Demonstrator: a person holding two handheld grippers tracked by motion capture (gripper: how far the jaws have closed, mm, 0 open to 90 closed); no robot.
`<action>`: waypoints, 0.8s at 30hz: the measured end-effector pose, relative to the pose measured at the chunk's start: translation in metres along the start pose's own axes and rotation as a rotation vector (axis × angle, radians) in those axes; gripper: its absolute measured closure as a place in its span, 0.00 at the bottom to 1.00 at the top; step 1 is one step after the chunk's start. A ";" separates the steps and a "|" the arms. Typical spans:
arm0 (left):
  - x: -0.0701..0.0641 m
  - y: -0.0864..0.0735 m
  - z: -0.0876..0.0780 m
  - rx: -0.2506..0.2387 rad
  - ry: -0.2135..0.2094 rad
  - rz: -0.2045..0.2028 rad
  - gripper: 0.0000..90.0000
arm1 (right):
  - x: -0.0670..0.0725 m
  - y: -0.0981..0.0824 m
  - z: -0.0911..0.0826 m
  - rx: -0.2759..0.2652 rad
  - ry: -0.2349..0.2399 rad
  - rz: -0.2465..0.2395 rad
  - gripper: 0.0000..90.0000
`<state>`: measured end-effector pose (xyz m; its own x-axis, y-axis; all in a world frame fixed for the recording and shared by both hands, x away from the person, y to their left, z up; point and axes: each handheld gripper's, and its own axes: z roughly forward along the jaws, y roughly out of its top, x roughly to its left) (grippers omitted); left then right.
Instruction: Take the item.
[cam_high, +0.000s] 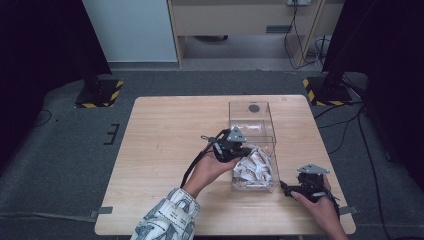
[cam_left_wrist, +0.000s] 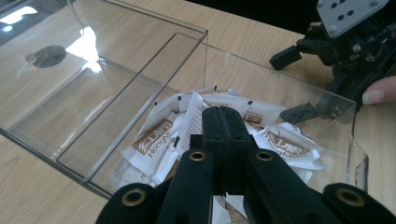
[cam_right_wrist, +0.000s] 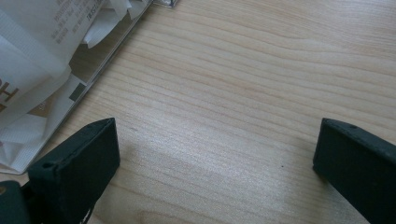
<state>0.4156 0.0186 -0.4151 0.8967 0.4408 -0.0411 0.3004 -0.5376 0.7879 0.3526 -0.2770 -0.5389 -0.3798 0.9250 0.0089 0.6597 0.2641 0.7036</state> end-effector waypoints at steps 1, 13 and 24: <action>0.000 0.001 -0.001 -0.002 0.001 0.001 1.00 | 0.000 0.000 0.000 0.000 0.000 0.000 0.01; 0.001 0.011 -0.011 -0.026 0.004 0.011 1.00 | 0.000 0.000 0.000 0.000 0.000 0.000 0.01; 0.005 0.017 -0.024 -0.054 0.017 0.008 1.00 | 0.000 0.000 0.000 0.000 0.000 0.000 0.01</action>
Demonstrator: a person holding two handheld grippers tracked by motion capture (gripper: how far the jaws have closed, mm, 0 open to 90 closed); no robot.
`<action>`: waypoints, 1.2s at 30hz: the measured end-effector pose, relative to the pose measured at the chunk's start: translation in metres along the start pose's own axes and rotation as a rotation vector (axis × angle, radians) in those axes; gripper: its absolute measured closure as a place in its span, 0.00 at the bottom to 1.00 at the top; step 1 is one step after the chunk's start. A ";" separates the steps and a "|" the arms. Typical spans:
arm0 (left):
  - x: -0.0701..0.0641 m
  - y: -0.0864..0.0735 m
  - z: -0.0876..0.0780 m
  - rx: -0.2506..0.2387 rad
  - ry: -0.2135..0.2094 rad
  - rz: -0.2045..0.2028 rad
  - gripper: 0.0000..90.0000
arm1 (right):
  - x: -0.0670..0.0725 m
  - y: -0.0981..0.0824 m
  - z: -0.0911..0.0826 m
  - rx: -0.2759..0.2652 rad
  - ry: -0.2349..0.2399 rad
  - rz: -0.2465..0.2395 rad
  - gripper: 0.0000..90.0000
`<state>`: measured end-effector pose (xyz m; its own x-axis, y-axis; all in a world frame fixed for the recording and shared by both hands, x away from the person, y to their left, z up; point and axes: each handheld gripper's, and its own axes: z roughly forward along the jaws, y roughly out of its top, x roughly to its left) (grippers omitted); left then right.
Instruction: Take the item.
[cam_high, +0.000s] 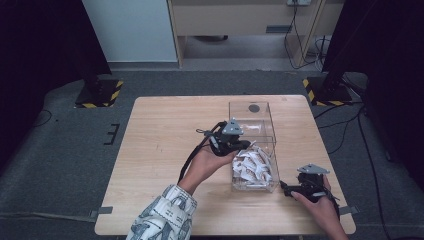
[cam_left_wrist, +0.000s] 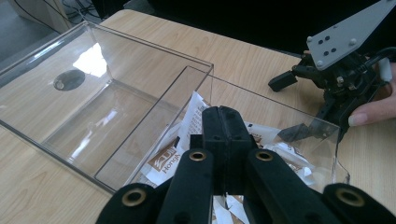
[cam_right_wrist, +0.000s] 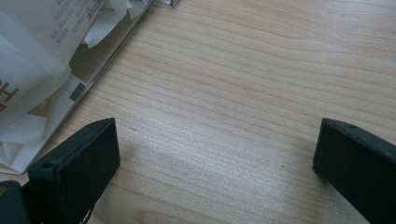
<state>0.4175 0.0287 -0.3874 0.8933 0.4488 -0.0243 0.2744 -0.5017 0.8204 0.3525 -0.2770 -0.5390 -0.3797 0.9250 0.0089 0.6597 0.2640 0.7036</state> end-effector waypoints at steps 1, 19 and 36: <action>0.000 0.000 0.000 0.000 0.000 0.000 1.00 | 0.000 0.000 0.000 0.000 0.000 0.000 0.01; 0.007 0.006 -0.019 -0.022 0.022 0.004 1.00 | 0.000 0.000 0.000 0.000 -0.002 0.000 0.01; 0.013 0.006 -0.035 -0.045 0.042 -0.001 1.00 | 0.000 0.000 0.000 0.000 0.000 0.000 0.01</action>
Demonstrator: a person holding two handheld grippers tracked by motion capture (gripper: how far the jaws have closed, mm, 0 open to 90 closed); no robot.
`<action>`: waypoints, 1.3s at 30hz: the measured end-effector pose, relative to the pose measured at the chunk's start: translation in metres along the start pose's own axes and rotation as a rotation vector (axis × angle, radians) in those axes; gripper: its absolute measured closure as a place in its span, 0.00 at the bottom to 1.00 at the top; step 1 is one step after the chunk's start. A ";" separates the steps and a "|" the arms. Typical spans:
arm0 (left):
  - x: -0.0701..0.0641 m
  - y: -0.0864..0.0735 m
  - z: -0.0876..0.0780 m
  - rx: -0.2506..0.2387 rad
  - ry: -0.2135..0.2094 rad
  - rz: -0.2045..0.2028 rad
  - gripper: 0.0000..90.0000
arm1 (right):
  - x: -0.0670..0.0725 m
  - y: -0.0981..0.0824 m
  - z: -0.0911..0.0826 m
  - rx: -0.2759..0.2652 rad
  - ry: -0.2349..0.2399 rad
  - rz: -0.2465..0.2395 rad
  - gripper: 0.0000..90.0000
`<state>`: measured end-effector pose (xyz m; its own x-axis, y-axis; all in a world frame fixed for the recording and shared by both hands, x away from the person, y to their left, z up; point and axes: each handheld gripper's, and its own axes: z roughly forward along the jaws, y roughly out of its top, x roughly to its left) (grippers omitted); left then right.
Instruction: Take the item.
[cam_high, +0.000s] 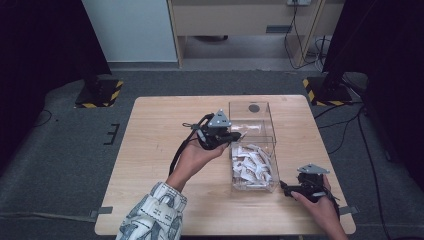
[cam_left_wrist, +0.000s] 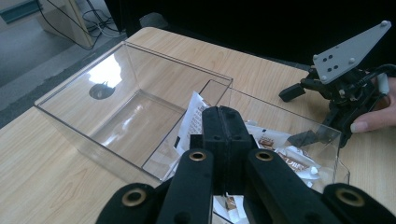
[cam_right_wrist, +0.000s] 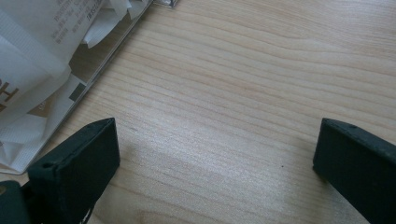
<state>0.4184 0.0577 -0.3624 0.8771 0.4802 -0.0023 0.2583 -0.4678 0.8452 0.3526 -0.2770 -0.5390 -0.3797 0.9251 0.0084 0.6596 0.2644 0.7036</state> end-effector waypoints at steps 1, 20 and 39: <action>0.000 0.000 -0.001 0.000 0.001 0.001 1.00 | 0.000 0.000 0.000 0.000 0.000 0.000 0.01; 0.006 -0.007 -0.023 -0.012 0.034 0.008 1.00 | 0.000 0.000 0.000 0.000 0.000 0.000 0.01; 0.025 -0.027 -0.039 0.015 0.079 -0.005 1.00 | 0.000 0.000 0.000 0.000 0.000 0.000 0.01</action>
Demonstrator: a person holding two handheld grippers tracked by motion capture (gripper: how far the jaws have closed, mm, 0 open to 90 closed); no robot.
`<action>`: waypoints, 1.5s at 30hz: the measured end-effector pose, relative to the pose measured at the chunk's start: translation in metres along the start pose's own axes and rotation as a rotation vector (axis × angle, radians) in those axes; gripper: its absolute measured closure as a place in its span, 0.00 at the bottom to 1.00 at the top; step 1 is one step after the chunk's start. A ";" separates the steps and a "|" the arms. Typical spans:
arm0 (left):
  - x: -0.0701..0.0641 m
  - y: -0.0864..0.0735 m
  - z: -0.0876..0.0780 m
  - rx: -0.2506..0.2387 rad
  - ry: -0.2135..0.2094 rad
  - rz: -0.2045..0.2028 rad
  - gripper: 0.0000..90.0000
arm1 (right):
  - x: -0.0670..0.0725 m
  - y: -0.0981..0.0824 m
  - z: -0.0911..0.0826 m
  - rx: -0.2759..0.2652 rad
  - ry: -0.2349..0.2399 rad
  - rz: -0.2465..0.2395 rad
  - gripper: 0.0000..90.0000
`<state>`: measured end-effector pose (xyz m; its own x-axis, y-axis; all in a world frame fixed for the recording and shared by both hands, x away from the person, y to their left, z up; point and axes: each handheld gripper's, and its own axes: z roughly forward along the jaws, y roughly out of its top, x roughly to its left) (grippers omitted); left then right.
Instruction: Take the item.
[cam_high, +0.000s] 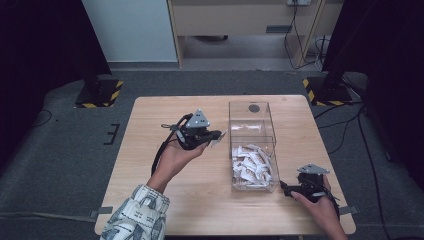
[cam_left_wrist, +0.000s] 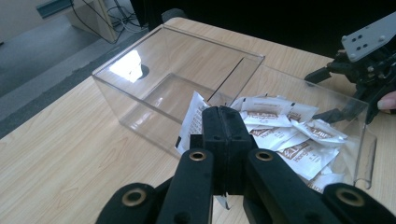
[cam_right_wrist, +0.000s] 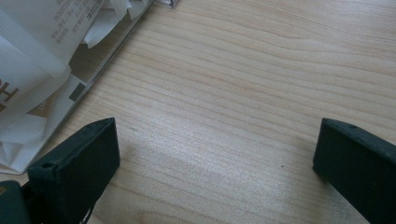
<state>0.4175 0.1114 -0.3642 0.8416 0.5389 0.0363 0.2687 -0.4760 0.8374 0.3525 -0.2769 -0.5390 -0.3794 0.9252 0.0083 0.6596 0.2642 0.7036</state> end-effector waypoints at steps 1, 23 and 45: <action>0.002 -0.001 0.000 0.000 0.003 -0.004 1.00 | 0.000 0.000 0.000 0.000 0.000 0.000 0.01; 0.029 -0.032 -0.009 0.045 0.053 -0.036 1.00 | 0.000 0.000 0.000 0.002 -0.010 0.008 0.01; 0.045 -0.068 -0.009 0.095 0.082 -0.063 1.00 | 0.000 0.000 0.000 0.002 -0.010 0.008 0.01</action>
<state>0.4331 0.1740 -0.4148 0.7819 0.6226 0.0331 0.3660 -0.5014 0.7840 0.3529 -0.2773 -0.5388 -0.3678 0.9299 0.0068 0.6637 0.2574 0.7024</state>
